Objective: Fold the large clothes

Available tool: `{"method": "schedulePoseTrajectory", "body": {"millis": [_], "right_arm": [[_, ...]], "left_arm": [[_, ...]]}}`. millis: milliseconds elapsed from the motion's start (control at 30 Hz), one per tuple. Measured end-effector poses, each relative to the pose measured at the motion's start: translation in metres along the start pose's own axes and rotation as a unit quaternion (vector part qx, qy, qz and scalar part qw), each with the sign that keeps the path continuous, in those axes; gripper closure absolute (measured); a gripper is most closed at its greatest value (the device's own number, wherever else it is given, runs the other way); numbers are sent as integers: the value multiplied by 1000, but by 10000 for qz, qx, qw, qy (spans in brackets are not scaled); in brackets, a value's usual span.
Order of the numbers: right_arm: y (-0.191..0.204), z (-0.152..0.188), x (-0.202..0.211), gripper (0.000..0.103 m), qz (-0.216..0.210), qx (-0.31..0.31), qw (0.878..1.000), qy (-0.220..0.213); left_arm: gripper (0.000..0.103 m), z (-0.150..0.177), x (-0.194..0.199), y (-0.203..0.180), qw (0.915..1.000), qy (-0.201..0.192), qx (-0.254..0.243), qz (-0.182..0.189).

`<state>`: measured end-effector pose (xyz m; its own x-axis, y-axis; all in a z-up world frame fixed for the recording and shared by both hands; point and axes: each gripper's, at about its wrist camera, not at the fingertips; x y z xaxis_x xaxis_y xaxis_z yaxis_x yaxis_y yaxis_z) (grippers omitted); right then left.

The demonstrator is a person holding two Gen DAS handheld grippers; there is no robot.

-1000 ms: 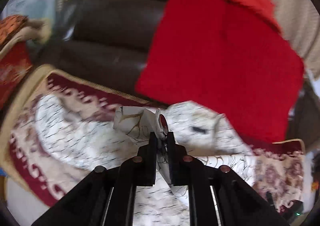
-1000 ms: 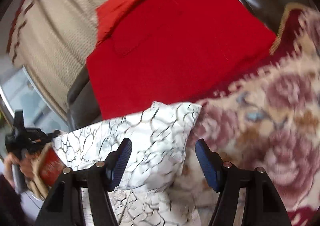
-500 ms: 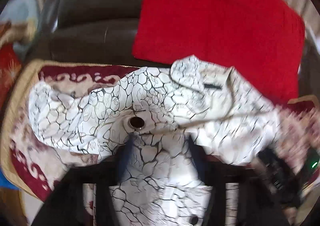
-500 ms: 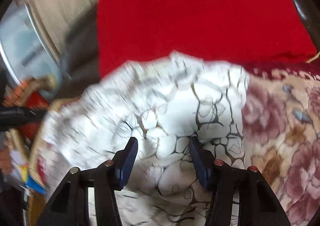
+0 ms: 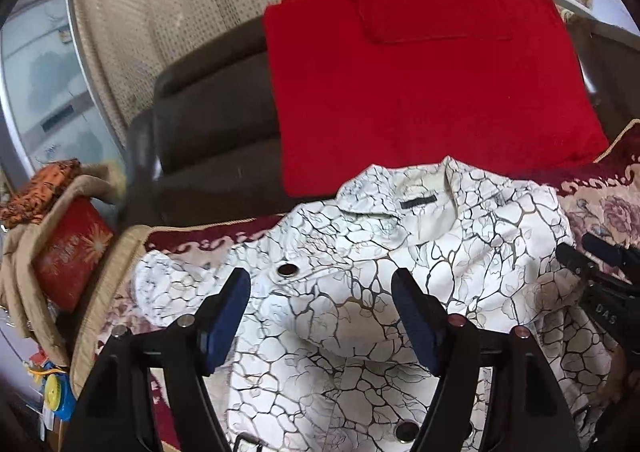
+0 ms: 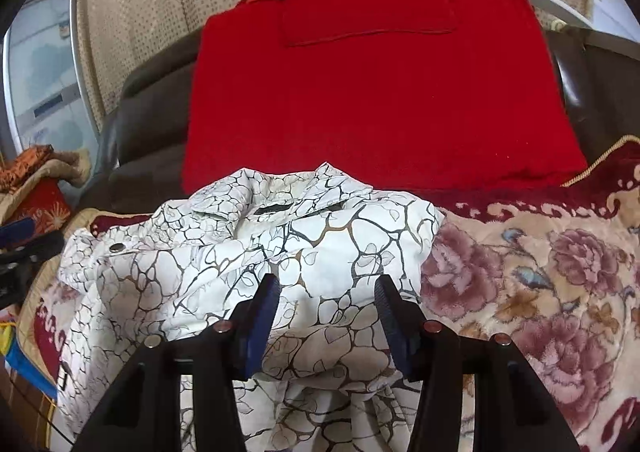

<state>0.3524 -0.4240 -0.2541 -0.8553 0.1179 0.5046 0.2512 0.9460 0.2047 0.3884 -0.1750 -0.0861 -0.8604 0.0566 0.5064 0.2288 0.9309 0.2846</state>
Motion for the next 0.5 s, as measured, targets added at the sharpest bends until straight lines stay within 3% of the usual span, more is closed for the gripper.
{"method": "schedulePoseTrajectory", "body": {"millis": [200,500], "right_arm": [[7,2,3,49,-42,-7,9999,-129],[30,5,-2,49,-215,117,9996,-128]], "left_arm": [[28,-3,16,13,9999,-76,127,33],[28,4,17,31,9996,-65,179,-231]]}}
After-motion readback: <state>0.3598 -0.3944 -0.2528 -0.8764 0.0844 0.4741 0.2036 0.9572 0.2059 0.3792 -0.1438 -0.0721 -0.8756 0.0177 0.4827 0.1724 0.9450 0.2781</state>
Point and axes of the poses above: each gripper's, at about its wrist camera, not at the fingertips, and x roughly against the way its jaws point, y to its left, z to its underside, and after that the axes turned 6 degrees about -y, right-handed
